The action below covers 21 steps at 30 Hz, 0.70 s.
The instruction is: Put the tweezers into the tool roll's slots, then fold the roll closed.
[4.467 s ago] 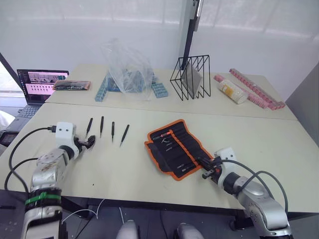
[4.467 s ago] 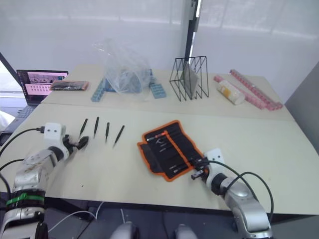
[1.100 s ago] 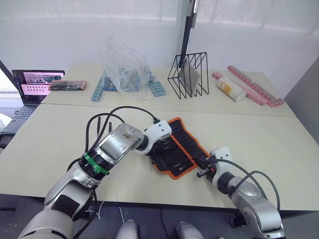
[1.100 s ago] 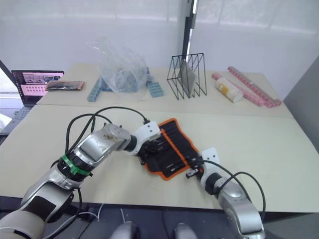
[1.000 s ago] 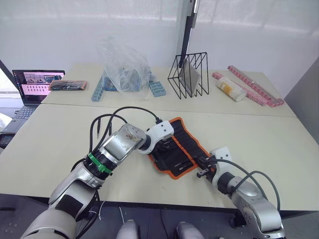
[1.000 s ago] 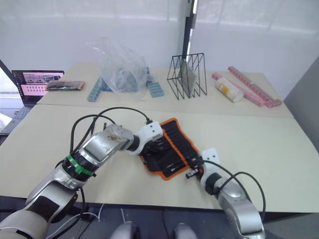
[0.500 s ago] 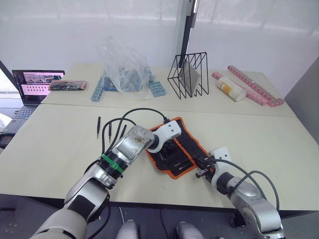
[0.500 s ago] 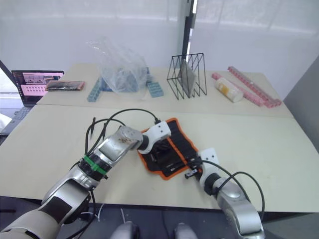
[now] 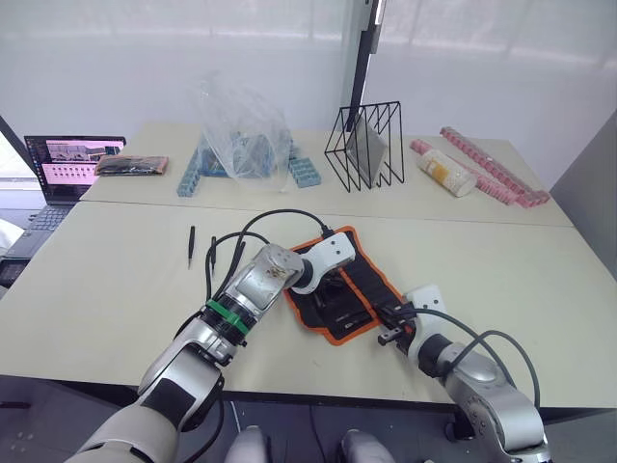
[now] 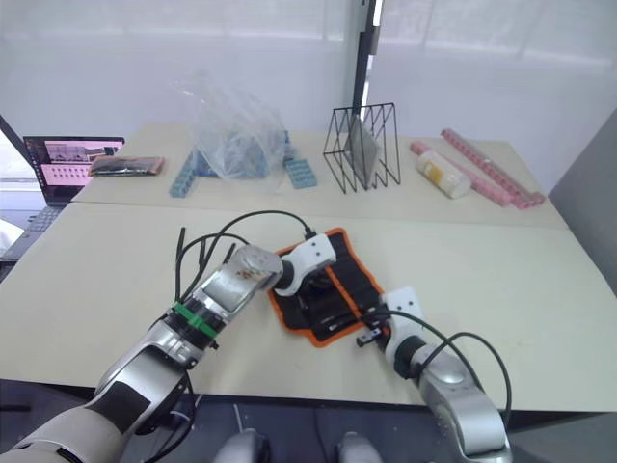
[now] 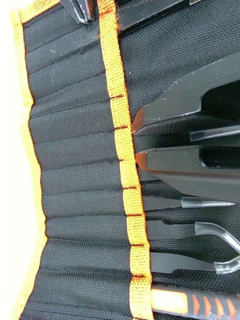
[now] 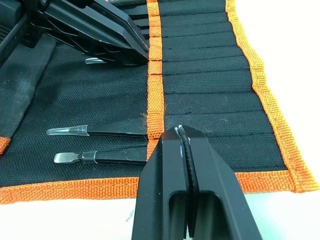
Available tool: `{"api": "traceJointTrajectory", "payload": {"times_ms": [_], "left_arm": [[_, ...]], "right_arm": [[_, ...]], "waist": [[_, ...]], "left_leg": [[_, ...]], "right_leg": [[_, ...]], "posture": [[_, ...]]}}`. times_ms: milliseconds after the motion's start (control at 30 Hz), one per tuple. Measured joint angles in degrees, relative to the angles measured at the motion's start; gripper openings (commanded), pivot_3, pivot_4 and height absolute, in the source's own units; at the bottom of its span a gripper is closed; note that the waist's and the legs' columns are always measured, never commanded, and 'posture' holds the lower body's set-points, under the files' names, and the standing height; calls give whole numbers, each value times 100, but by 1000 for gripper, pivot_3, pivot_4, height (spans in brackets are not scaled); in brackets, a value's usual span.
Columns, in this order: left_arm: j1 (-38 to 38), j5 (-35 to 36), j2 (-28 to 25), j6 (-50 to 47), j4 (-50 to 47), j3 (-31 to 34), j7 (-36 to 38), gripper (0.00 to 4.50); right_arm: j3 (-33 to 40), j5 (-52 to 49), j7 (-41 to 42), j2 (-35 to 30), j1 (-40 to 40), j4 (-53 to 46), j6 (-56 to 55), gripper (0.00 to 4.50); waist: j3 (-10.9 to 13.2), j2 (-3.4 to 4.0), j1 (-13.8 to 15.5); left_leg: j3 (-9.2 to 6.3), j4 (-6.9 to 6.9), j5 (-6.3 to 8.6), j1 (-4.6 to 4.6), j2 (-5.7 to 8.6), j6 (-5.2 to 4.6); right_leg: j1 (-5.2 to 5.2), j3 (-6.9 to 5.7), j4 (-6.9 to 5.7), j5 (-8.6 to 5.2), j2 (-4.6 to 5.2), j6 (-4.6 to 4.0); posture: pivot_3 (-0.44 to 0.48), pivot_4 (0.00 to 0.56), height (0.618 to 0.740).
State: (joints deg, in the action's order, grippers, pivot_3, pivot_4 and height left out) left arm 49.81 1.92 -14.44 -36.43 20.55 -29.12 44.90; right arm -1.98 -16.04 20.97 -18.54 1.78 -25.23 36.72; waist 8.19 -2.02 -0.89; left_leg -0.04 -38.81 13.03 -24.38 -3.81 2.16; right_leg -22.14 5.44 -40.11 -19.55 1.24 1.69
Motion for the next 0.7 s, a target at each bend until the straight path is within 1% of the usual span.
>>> {"api": "traceJointTrajectory", "payload": {"times_ms": [33, 67, 100, 167, 267, 300, 400, 500, 600, 700], "left_arm": [[-31, -3, -28, -34, -85, 2, 24, 1909], [-52, -3, -62, -80, -162, 2, 52, 2169], [-91, -4, -144, -163, -334, 4, 86, 2583], [-149, -6, -353, -367, -645, 57, 109, 3179], [-367, 62, -716, -689, -1246, 362, 149, 4232], [-443, 110, -806, -805, -1444, 470, 173, 4454], [-767, 351, -1065, -1075, -2105, 845, 238, 4454], [-1396, 793, -1281, -1214, -2842, 1705, 210, 4454], [-2138, 938, -1688, -852, -3279, 2447, 115, 4454], [-2934, 1003, -1969, -767, -3519, 3230, -58, 4454]], "right_arm": [[-6, 0, 2, 0, -8, 0, 1, 0], [-12, 0, 4, 0, -13, 1, 2, 0], [-26, 0, 6, 0, -28, 4, 4, 0], [-38, 0, 17, 0, -41, 9, 4, 0], [-37, 1, 35, -20, -63, 33, 4, 0], [-36, 1, 41, -21, -72, 46, 3, 0], [-25, 2, 96, -29, -109, 103, -5, 0], [-35, 3, 158, -32, -176, 163, -15, 0], [-42, 4, 219, -53, -242, 231, -32, 0], [-12, 3, 281, -109, -249, 270, -56, 0]], "waist": [[0, 0, -5], [0, 0, -12], [0, 0, -24], [1, 2, -45], [3, 5, -45], [3, 5, -44], [3, 5, -48], [3, 6, -103], [3, 7, -154], [4, 7, -149]], "left_leg": [[0, 0, 0, 0, -1, 0], [0, 1, 0, -1, -1, 0], [0, 1, 0, 0, -2, 0], [0, 4, 0, 0, -4, 0], [-1, 4, 0, -1, -4, 0], [-1, 4, 0, -2, -4, 0], [-1, 4, 0, 0, -5, 0], [-1, 7, 0, 4, -9, 0], [-2, 10, 0, 7, -9, 0], [-3, 11, 1, 7, -9, 1]], "right_leg": [[-1, 0, 0, 0, -1, 0], [-2, 0, 0, 0, -1, 0], [-3, 1, 0, 0, -2, 0], [-5, 1, -2, 0, -4, 0], [-5, 2, -6, 0, -3, 0], [-5, 2, -4, 0, -3, 0], [-4, 3, -5, 0, -3, -1], [-5, 1, -9, 0, -3, -1], [-4, 2, -9, 1, -2, -2], [-4, 0, -9, 1, 0, -2]], "posture": [[0, 150, 689], [0, 150, 689], [0, 150, 689], [0, 150, 689], [0, 150, 689], [0, 150, 689], [0, 150, 689], [0, 150, 689], [0, 150, 689], [0, 150, 689]]}}
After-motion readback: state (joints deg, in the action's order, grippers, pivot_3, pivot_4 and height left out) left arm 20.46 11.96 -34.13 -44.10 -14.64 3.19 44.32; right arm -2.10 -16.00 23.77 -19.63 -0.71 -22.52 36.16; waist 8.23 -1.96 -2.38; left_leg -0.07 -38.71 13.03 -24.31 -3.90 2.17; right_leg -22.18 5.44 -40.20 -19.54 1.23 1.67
